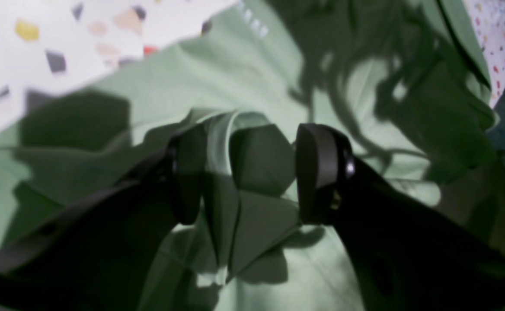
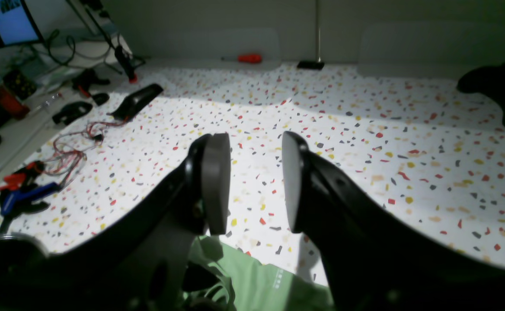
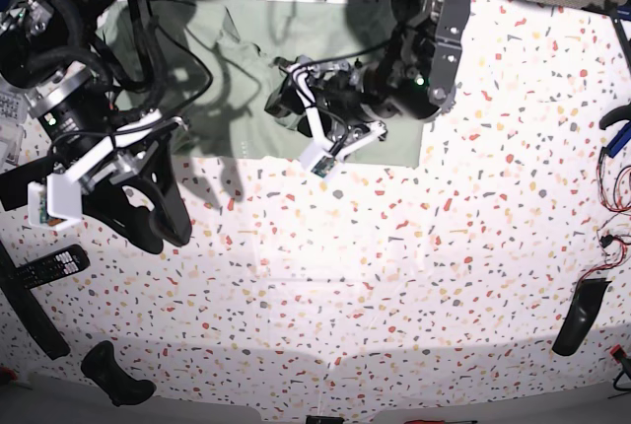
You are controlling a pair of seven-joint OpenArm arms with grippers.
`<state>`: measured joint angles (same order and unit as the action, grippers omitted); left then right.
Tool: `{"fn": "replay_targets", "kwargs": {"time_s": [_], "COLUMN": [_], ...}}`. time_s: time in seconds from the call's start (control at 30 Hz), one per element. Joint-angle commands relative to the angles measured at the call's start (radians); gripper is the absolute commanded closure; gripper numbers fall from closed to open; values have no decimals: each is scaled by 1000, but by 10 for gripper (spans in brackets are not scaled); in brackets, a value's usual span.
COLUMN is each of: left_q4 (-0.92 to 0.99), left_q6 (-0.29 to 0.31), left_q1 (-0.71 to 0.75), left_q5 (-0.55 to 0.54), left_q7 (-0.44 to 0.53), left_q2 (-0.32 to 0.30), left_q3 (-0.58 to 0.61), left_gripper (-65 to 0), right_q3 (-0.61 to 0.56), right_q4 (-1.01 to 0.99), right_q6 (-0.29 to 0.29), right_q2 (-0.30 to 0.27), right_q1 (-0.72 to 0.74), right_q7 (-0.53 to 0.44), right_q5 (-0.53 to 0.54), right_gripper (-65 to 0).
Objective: Fold the T-shirt properly
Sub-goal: 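Drag the grasped fabric toward the shirt edge with the left gripper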
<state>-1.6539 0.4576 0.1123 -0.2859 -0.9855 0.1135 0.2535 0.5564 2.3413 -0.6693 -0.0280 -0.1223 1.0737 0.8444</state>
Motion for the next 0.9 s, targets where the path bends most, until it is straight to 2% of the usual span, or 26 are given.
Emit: {"fn": "replay_targets", "kwargs": {"time_s": [0.0, 0.1, 0.23, 0.33, 0.43, 0.53, 0.67, 0.87], "left_q4": [-14, -3, 102, 257, 426, 541, 583, 582], "left_q6": [7, 11, 6, -49, -107, -146, -207, -223], "left_q1": [13, 72, 85, 40, -33, -97, -138, -119], "left_q5": [-18, 7, 188, 235, 235, 234, 235, 238], "left_q7": [32, 113, 264, 323, 350, 369, 381, 385], "left_q2": [11, 7, -1, -4, -29, -72, -148, -277], "left_q3": [4, 30, 82, 82, 82, 82, 82, 82], "left_gripper": [-307, -307, -307, -307, -307, -307, -307, -307], "right_q3": [0, 0, 0, 0, 0, 0, 0, 0], "right_q4": [15, 15, 15, 15, 15, 15, 15, 15], "right_q6": [-3, -3, -3, -3, -3, -3, -3, -3], "right_q2": [-5, -5, -5, -5, -5, -5, -5, -5], "right_q1": [11, 12, 15, 26, 31, 31, 31, 43], "right_q7": [-38, -56, -63, -63, -61, -60, -62, -61], "right_q5": [23, 23, 22, 23, 22, 22, 23, 23], "right_gripper": [-199, -199, -199, -199, -199, -199, -199, -199]}}
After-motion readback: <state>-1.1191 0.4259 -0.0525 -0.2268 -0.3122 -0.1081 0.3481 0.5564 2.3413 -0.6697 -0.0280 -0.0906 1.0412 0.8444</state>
